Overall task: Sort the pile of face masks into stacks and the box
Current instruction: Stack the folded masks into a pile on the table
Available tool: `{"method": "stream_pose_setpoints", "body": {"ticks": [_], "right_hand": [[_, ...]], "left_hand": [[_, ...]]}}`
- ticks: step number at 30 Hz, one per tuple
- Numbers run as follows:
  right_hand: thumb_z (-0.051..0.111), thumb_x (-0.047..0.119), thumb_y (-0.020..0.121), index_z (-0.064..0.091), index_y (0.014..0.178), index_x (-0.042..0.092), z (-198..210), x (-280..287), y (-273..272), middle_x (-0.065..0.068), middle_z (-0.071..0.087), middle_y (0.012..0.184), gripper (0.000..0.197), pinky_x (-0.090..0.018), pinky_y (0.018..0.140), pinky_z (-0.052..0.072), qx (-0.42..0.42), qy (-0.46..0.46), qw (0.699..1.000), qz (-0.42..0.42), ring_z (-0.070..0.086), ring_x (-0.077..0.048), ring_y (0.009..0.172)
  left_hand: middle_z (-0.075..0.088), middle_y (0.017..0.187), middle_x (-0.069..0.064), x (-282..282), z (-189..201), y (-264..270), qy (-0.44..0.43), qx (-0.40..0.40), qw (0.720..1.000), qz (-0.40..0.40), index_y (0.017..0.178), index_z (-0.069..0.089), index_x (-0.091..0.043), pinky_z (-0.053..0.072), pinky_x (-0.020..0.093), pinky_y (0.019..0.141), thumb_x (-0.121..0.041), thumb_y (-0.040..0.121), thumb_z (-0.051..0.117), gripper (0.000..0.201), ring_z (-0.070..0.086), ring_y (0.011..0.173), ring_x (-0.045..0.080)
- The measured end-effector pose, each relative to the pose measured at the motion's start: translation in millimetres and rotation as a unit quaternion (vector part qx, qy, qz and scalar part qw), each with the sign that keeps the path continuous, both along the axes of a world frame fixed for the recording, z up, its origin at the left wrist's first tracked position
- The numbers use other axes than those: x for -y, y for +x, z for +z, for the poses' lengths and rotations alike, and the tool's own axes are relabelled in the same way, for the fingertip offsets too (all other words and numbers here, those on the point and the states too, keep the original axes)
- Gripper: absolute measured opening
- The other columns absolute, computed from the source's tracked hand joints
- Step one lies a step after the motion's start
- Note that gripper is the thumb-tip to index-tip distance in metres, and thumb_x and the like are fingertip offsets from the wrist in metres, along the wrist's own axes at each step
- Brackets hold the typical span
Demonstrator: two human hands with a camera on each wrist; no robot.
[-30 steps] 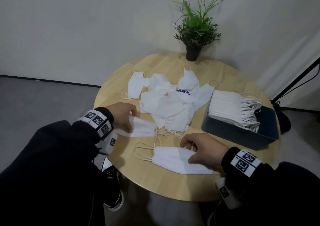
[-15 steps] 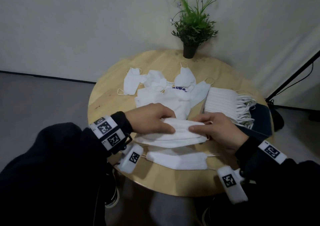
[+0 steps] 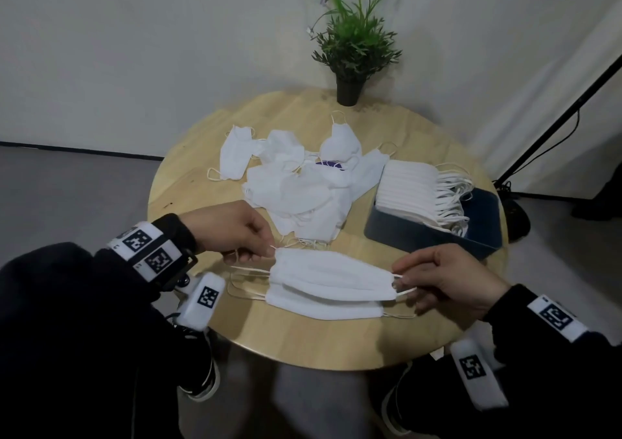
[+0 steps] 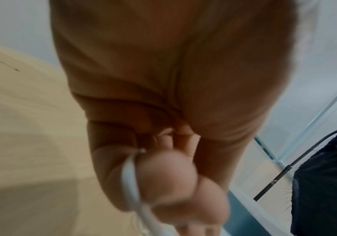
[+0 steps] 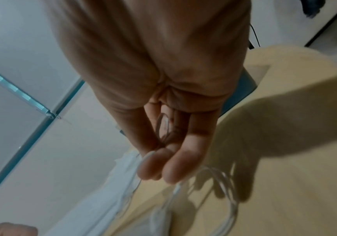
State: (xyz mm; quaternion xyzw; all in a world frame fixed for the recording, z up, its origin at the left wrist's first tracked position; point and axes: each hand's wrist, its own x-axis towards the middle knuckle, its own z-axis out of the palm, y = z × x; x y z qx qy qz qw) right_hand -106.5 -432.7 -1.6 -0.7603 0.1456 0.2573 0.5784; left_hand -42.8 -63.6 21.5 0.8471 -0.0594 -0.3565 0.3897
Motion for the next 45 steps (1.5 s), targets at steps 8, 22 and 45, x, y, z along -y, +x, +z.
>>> {"method": "stream_pose_setpoints", "body": {"ticks": [8, 22, 45], "right_hand": [[0.077, -0.011, 0.08, 0.078, 0.083, -0.001, -9.4, 10.3, 1.6, -0.031, 0.068, 0.07, 0.011, -0.021, 0.04, 0.039, 0.007, -0.148, 0.987, 0.062, 0.05, -0.016, 0.043], [0.088, 0.049, 0.068, 0.062, 0.132, 0.03, -8.8, -44.8, 1.1, 0.013, 0.062, 0.121, 0.072, -0.021, 0.094, 0.046, 0.261, -0.302, 0.876, 0.272, 0.057, -0.001, 0.106], [0.083, 0.04, 0.081, 0.067, 0.127, 0.024, -27.0, -72.5, 31.0, 0.01, 0.066, 0.111, 0.05, -0.009, 0.079, 0.047, 0.226, -0.261, 0.914, 0.213, 0.06, -0.001, 0.092]], "left_hand": [[0.063, 0.071, 0.017, -10.2, -27.9, -5.1, 0.03, -0.085, 0.996, 0.026, 0.094, 0.072, 0.006, 0.058, 0.033, 0.057, -0.003, 0.09, 0.075, 0.01, 0.058, 0.055, 0.022], [0.056, 0.118, -0.02, 35.9, -31.3, -29.9, 0.137, 0.217, 0.946, -0.196, 0.122, 0.053, -0.043, 0.052, 0.037, 0.092, -0.061, 0.062, 0.085, 0.07, 0.057, 0.106, 0.005], [0.058, 0.107, -0.014, 41.7, -38.4, 2.1, 0.112, 0.271, 0.939, -0.18, 0.107, 0.058, -0.038, 0.052, 0.036, 0.083, -0.06, 0.077, 0.075, 0.04, 0.06, 0.099, 0.012]]}}
